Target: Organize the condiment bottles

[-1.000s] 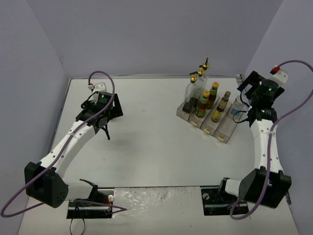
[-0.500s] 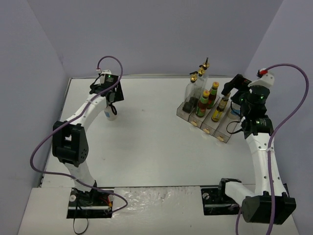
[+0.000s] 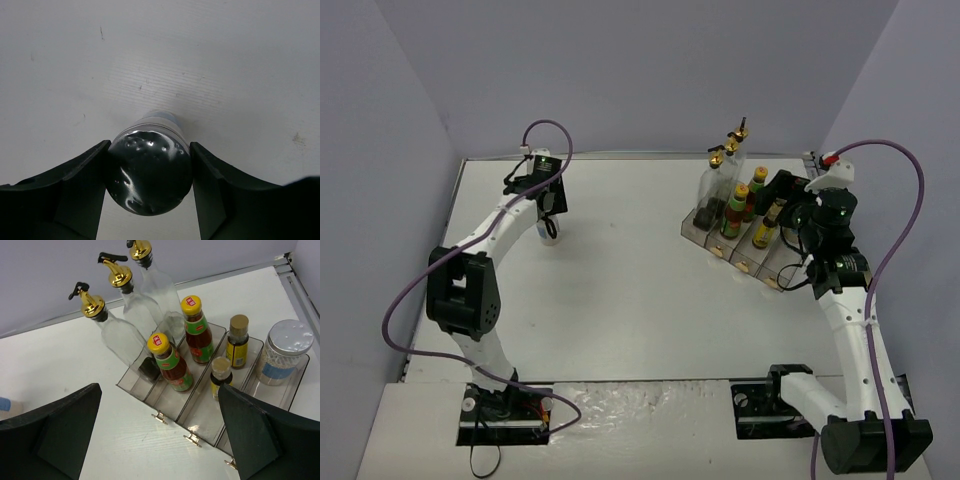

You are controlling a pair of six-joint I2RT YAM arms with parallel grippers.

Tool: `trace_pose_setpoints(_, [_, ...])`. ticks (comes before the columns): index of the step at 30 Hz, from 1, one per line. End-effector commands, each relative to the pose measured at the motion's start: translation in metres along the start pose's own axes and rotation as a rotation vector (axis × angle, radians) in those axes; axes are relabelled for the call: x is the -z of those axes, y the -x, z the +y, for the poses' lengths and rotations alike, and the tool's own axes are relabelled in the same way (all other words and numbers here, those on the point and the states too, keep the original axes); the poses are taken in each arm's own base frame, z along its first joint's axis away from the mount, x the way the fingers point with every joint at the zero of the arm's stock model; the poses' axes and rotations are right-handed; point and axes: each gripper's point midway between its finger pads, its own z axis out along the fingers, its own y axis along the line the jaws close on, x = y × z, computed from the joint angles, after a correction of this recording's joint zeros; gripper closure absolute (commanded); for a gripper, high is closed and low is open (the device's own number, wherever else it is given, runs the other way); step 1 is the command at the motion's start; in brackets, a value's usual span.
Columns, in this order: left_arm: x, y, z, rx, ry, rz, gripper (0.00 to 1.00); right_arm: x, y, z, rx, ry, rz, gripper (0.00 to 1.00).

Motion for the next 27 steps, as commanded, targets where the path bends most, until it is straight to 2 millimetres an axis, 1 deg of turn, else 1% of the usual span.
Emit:
trace_pose_setpoints(1, [0.043, 0.015, -0.029, -0.024, -0.171, -0.067, 0.84, 0.013, 0.013, 0.021, 0.061, 0.086, -0.044, 0.0])
trace_pose_setpoints(3, [0.063, 0.012, -0.044, -0.05, -0.239, -0.077, 0.89, 0.019, 0.012, 0.03, 0.084, 0.127, -0.041, 0.0])
trace_pose_setpoints(4, [0.073, 0.012, -0.051, -0.063, -0.271, -0.087, 0.9, 0.021, 0.012, 0.034, 0.095, 0.145, -0.04, 0.0])
trace_pose_setpoints(5, [0.085, 0.006, -0.064, -0.094, -0.311, -0.09, 0.91, 0.025, 0.011, 0.039, 0.107, 0.17, -0.036, 0.0])
trace_pose_setpoints(7, [0.118, -0.012, -0.098, -0.183, -0.409, -0.103, 0.91, 0.033, 0.005, 0.05, 0.137, 0.225, -0.022, 0.0])
trace_pose_setpoints(8, [0.124, -0.015, -0.103, -0.199, -0.423, -0.106, 0.91, 0.036, 0.005, 0.053, 0.143, 0.239, -0.024, 0.0])
trace_pose_setpoints(9, [0.133, -0.022, -0.112, -0.218, -0.449, -0.105, 0.91, 0.039, 0.002, 0.056, 0.153, 0.257, -0.021, 0.0])
trace_pose_setpoints(11, [0.159, -0.044, -0.136, -0.27, -0.519, -0.099, 0.9, 0.045, -0.008, 0.063, 0.181, 0.303, -0.005, 0.0])
trace_pose_setpoints(12, [0.166, -0.054, -0.143, -0.285, -0.54, -0.095, 0.88, 0.049, -0.011, 0.067, 0.191, 0.333, -0.002, 0.0])
trace_pose_setpoints(15, [0.181, -0.077, -0.162, -0.33, -0.572, -0.095, 0.85, 0.055, -0.022, 0.075, 0.211, 0.39, 0.017, 0.0])
trace_pose_setpoints(18, [0.198, -0.11, -0.186, -0.401, -0.607, -0.078, 0.8, 0.062, -0.036, 0.083, 0.247, 0.458, 0.039, 0.0])
trace_pose_setpoints(20, [0.201, -0.121, -0.194, -0.419, -0.607, -0.074, 0.76, 0.063, -0.044, 0.084, 0.259, 0.471, 0.055, 0.0])
trace_pose_setpoints(22, [0.204, -0.128, -0.2, -0.43, -0.612, -0.072, 0.67, 0.064, -0.049, 0.084, 0.265, 0.476, 0.067, 0.0])
trace_pose_setpoints(24, [0.205, -0.136, -0.204, -0.441, -0.615, -0.063, 0.56, 0.064, -0.057, 0.084, 0.273, 0.491, 0.088, 0.0])
trace_pose_setpoints(25, [0.206, -0.136, -0.204, -0.442, -0.612, -0.066, 0.49, 0.065, -0.06, 0.086, 0.278, 0.504, 0.093, 0.0])
trace_pose_setpoints(27, [0.209, -0.133, -0.201, -0.432, -0.612, -0.078, 0.4, 0.065, -0.066, 0.087, 0.291, 0.517, 0.106, 0.0])
